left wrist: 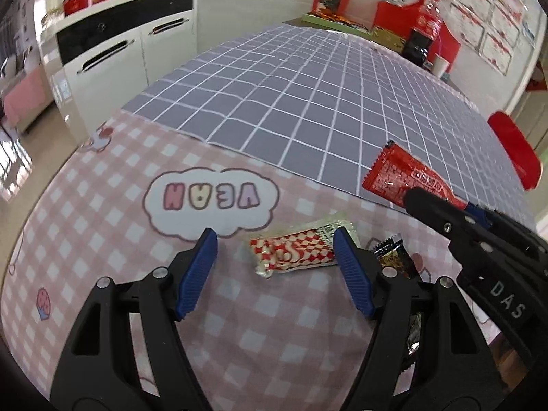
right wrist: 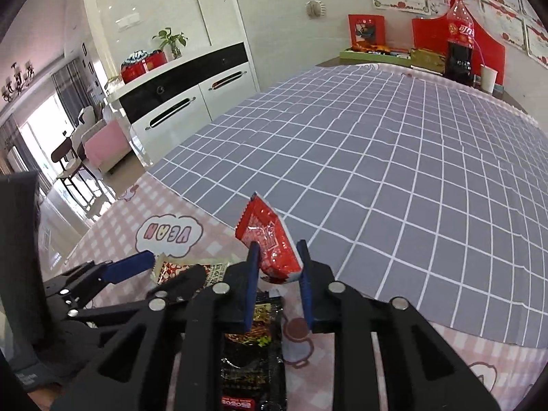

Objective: Collect trash
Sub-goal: 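Grasp the red-and-white snack bar with the left tool while right holds the red bag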

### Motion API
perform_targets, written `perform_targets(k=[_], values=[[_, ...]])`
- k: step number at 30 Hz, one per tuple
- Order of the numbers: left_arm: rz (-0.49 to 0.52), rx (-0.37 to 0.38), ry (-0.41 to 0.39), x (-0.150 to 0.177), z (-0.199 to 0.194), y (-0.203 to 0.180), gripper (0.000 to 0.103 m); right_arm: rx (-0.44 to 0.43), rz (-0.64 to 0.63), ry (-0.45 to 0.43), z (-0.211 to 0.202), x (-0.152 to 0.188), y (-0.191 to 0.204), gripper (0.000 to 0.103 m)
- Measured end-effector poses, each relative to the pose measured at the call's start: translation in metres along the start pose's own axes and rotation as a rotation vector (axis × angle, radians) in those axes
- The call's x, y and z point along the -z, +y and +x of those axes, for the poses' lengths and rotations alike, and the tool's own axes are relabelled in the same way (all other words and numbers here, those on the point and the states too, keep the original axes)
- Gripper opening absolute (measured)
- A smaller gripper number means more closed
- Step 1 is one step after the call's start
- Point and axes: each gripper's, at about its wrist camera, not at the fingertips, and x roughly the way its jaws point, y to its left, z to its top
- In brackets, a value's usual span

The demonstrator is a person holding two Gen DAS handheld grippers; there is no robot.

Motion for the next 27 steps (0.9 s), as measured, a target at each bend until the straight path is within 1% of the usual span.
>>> perform_targets(k=[2, 5, 8, 10, 12, 18, 22, 23, 25, 27], values=[[0.026, -0.012, 0.0, 0.0, 0.001, -0.006, 0.069, -0.003, 0.004, 0.001, -0.001, 0.0, -0.001, 0.022], [0.06, -0.003, -0.02, 0.004, -0.007, -0.004, 0.069, -0.013, 0.01, 0.001, -0.001, -0.001, -0.003, 0.022], [0.057, -0.03, -0.016, 0.009, -0.01, 0.006, 0.069, -0.022, 0.012, 0.002, -0.001, -0.001, -0.003, 0.022], [0.043, -0.015, -0.009, 0.01, -0.011, 0.013, 0.069, -0.028, 0.006, 0.003, -0.001, -0.001, 0.0, 0.022], [0.045, -0.016, -0.004, 0.008, -0.008, 0.013, 0.069, -0.033, 0.001, 0.007, 0.0, -0.001, 0.003, 0.022], [0.114, -0.023, 0.009, 0.002, 0.002, -0.003, 0.069, -0.028, -0.006, 0.018, 0.003, 0.001, 0.009, 0.022], [0.14, -0.029, 0.017, -0.004, 0.008, -0.012, 0.068, 0.004, -0.015, 0.042, 0.011, 0.003, 0.009, 0.022], [0.142, -0.032, 0.017, -0.005, 0.009, -0.014, 0.066, 0.005, -0.013, 0.047, 0.013, 0.003, 0.009, 0.022], [0.151, -0.035, 0.01, -0.006, 0.008, -0.016, 0.05, -0.001, -0.009, 0.05, 0.014, 0.003, 0.009, 0.022], [0.156, -0.03, 0.006, -0.007, 0.008, -0.017, 0.043, 0.001, -0.015, 0.047, 0.014, 0.003, 0.011, 0.022]])
